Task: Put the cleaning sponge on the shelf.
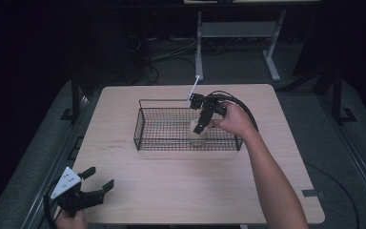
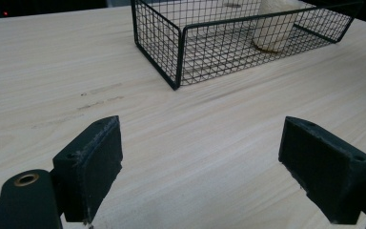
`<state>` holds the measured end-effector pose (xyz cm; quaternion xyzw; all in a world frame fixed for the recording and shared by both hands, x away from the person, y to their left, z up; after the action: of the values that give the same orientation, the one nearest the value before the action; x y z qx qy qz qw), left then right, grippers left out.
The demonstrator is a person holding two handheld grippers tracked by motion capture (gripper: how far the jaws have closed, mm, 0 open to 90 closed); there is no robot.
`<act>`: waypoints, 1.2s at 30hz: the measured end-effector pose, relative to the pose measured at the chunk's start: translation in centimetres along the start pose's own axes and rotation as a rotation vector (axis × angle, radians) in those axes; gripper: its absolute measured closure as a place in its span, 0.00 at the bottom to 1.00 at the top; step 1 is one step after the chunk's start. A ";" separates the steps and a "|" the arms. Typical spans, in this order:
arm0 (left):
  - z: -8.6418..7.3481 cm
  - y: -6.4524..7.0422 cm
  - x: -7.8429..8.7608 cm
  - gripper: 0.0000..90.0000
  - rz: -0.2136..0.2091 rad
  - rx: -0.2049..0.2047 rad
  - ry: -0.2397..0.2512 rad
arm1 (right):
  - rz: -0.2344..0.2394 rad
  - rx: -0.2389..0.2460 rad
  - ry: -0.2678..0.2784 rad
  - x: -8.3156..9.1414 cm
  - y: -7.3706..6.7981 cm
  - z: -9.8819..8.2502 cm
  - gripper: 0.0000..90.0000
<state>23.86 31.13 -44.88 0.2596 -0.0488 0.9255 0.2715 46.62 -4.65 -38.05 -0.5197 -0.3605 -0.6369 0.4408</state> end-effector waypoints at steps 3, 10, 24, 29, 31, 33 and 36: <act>0.0 0.0 0.0 0.15 0.001 -0.004 -0.006 | -0.009 0.013 0.005 0.5 -0.4 -0.1 0.19; 0.0 0.0 -0.1 0.15 -0.004 -0.001 -0.006 | -0.012 0.023 0.022 1.4 -0.9 -0.3 0.19; 0.0 0.0 -0.1 0.15 -0.003 -0.004 -0.006 | -0.011 0.045 0.018 2.3 -1.5 -0.6 0.19; 0.0 0.1 -0.1 0.15 -0.002 -0.005 -0.006 | -0.011 0.060 0.016 2.3 -1.9 -0.9 0.19; 0.0 0.1 -0.2 0.15 -0.001 -0.005 -0.007 | -0.009 0.060 0.013 2.3 -2.0 -0.9 0.19; 0.0 0.1 -0.2 0.15 -0.003 -0.006 -0.008 | -0.011 0.064 0.011 2.4 -2.1 -1.1 0.19; 0.0 0.1 -0.2 0.15 -0.001 -0.005 -0.006 | -0.013 0.069 0.013 2.5 -2.3 -1.2 0.19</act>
<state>23.93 30.97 -44.94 0.2619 -0.0519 0.9243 0.2727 43.89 -5.45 -35.86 -0.4977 -0.3824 -0.6304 0.4568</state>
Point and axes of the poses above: each handheld gripper's, and its own axes: x roughly backward along the jaws, z roughly out of its top, y roughly to its right, the point moved 4 cm from there along -x, roughly forward along the jaws, and after that the axes turned 5 degrees about -y, right-handed, at the moved point
